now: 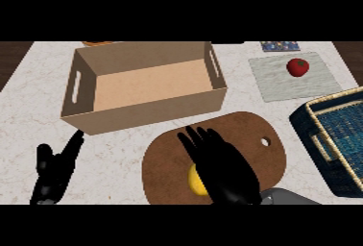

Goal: Pick the lemon from the cutting board and place it in the basket

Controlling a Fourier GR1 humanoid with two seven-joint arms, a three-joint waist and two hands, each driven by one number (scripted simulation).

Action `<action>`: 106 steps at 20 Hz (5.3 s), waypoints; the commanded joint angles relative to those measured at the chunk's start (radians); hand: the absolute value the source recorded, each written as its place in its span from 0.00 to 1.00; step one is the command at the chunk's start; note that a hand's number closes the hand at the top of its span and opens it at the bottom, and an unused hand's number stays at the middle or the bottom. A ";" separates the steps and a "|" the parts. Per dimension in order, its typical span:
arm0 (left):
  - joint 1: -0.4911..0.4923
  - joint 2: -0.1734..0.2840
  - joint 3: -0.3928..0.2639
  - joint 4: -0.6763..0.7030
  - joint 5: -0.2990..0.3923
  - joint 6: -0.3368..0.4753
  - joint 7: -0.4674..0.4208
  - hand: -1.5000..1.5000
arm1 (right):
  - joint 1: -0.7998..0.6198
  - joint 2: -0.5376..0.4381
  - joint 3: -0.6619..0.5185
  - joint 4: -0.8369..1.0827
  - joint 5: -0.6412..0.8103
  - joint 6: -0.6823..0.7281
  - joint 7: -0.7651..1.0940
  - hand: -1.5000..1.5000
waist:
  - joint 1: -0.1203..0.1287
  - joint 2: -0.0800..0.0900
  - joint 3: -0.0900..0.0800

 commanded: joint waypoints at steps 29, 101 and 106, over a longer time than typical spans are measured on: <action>-0.008 -0.059 0.047 0.049 -0.031 -0.066 0.074 0.50 | 0.064 0.129 0.022 0.303 0.304 0.063 -0.223 1.00 | 0.002 0.010 -0.015; 0.090 -0.090 0.076 -0.014 -0.082 -0.092 0.072 0.50 | 0.347 -0.305 -1.333 -0.073 -0.672 -0.095 -0.361 1.00 | -0.023 0.011 -0.011; 0.059 -0.106 0.086 -0.018 -0.084 -0.083 0.086 0.50 | 0.349 -0.407 -1.462 0.158 -0.733 0.084 -0.508 1.00 | -0.012 0.010 -0.013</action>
